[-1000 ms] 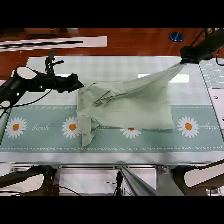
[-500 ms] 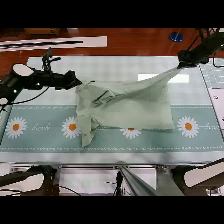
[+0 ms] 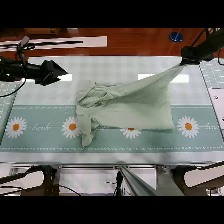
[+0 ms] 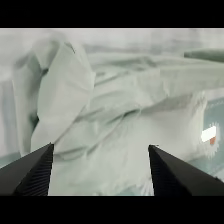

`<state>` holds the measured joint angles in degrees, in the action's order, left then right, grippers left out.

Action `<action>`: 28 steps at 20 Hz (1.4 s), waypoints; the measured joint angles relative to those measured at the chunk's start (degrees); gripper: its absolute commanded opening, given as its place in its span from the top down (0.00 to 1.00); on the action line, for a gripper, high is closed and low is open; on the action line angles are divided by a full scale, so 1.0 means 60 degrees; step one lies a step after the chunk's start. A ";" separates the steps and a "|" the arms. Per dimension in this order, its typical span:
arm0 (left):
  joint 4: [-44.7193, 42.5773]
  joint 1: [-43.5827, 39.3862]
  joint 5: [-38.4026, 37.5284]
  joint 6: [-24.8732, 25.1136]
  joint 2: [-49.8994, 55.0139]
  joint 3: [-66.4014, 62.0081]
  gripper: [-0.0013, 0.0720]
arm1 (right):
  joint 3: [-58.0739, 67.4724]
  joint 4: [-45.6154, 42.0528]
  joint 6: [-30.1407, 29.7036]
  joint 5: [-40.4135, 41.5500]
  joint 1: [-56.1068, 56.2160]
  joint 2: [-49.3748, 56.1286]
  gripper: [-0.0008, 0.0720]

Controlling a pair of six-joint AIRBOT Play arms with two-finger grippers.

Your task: Fold the shirts.

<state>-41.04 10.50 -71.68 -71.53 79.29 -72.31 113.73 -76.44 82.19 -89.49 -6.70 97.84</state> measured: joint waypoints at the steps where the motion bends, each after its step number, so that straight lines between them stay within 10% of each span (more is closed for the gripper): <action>1: -0.0095 0.0109 -0.0372 -0.0131 0.0000 -0.0029 0.00 | 0.0000 -0.0007 0.0000 -0.0047 0.0000 -0.0055 0.96; 12: -0.3166 -0.0546 -0.2805 -0.1129 -0.1341 0.2291 0.03 | 0.0000 -0.0517 0.0095 -0.0466 0.0000 -0.0386 0.96; 14: -0.3020 -0.0863 -0.2725 -0.1005 -0.1650 0.3253 0.00 | 0.0000 -0.0543 0.0102 -0.0481 0.0000 -0.0397 0.84; 28: -0.1723 -0.2477 0.1869 -0.1093 -0.1275 0.5013 0.00 | 0.0000 -0.0583 0.0124 -0.0579 0.0000 -0.0397 0.78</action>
<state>-51.37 -4.36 -60.47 -78.08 71.64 -42.24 113.73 -79.94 82.94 -92.97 -6.70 95.46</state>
